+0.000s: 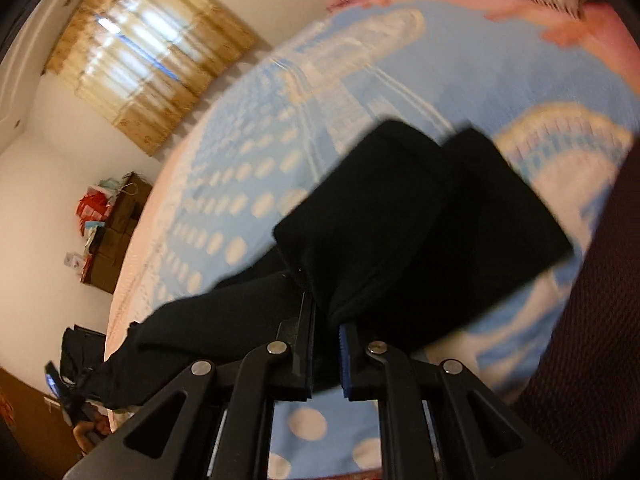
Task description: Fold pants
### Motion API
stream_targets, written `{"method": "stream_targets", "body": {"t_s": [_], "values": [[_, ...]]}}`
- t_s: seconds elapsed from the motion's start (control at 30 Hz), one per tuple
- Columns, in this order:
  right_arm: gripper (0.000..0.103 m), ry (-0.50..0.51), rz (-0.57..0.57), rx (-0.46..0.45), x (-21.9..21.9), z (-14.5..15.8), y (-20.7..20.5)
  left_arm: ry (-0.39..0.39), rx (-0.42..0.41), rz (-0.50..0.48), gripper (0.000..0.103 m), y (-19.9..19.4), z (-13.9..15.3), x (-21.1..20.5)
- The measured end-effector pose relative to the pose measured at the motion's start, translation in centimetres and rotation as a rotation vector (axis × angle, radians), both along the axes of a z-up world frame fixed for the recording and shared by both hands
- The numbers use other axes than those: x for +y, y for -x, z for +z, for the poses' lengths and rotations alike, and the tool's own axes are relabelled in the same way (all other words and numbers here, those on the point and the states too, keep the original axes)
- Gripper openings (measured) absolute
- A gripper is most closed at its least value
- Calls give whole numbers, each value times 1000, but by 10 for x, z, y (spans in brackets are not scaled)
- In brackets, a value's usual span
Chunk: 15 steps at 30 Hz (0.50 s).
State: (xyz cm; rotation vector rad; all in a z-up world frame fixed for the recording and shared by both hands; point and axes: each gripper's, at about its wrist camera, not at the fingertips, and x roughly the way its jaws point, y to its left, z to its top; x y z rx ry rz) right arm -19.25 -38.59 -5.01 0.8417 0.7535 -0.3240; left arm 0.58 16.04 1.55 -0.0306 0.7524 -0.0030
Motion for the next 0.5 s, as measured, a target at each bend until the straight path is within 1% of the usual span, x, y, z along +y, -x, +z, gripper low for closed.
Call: {"method": "stream_targets", "body": {"t_s": [0.03, 0.1, 0.13, 0.2, 0.27, 0.3, 0.37, 0.4, 0.47, 0.5], "values": [[9, -13, -3, 20, 1, -9, 0, 5, -14, -52, 99, 5, 5, -14], [10, -8, 0, 29, 3, -16, -3, -1, -18, -167, 100, 14, 10, -50], [10, 4, -1, 31, 5, -17, -4, -7, -12, -214, 100, 18, 9, -65], [10, -11, 7, 35, 4, -16, -6, -26, 8, -320, 100, 30, 3, -98], [12, -29, 48, 40, 4, -10, -3, -66, 25, -391, 100, 40, -5, -123], [13, -18, 62, 43, 4, -6, 0, -96, 32, -422, 100, 45, -10, -135], [14, 25, 80, 25, -2, 14, 8, -140, 39, -461, 100, 52, -17, -149], [17, 38, 77, 14, -5, 20, 11, -154, 45, -476, 100, 54, -20, -155], [37, 84, 42, -29, -21, 37, 16, -147, 69, -493, 100, 55, -24, -160], [60, 107, 21, -52, -29, 43, 17, -138, 80, -493, 100, 54, -25, -159]]}}
